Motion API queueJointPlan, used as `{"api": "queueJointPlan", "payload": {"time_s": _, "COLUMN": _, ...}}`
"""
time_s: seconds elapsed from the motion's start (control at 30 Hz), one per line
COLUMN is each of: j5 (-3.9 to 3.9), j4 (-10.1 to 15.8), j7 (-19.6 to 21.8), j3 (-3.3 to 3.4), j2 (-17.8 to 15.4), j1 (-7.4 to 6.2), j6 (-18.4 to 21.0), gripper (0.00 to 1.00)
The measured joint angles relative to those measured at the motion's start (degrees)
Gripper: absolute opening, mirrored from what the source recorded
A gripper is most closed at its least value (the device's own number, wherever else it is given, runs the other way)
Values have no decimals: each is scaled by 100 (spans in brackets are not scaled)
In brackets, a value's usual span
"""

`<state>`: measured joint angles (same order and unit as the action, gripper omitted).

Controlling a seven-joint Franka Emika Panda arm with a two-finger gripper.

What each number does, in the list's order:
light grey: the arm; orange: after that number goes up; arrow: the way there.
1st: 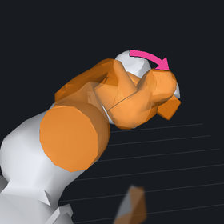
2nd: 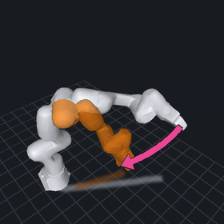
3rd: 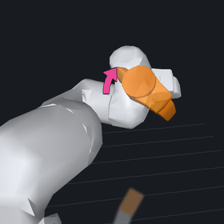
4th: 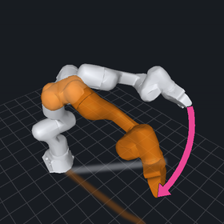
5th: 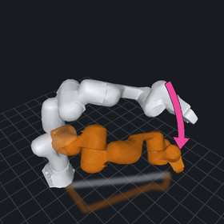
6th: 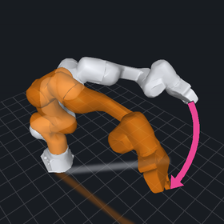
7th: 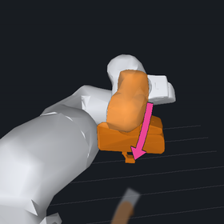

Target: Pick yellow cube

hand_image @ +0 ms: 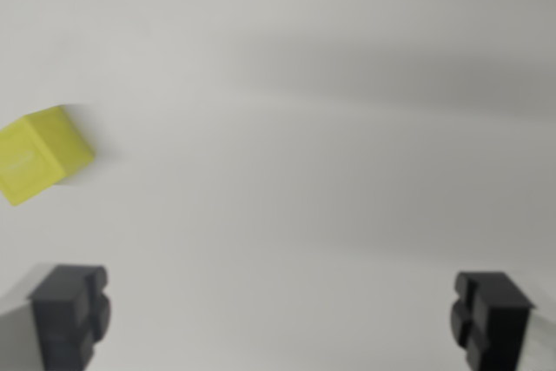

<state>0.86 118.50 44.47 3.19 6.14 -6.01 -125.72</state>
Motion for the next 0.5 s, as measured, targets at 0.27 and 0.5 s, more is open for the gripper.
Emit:
{"api": "queueJointPlan", "payload": {"time_s": 0.27, "j5": 1, "j4": 130, "j7": -57, "j3": 0, "j2": 61, "j1": -129, "j6": -184, "gripper": 100}}
{"api": "queueJointPlan", "payload": {"time_s": 0.5, "j5": 4, "j4": 231, "j7": -105, "j3": 0, "j2": 124, "j1": -243, "j6": -344, "gripper": 100}}
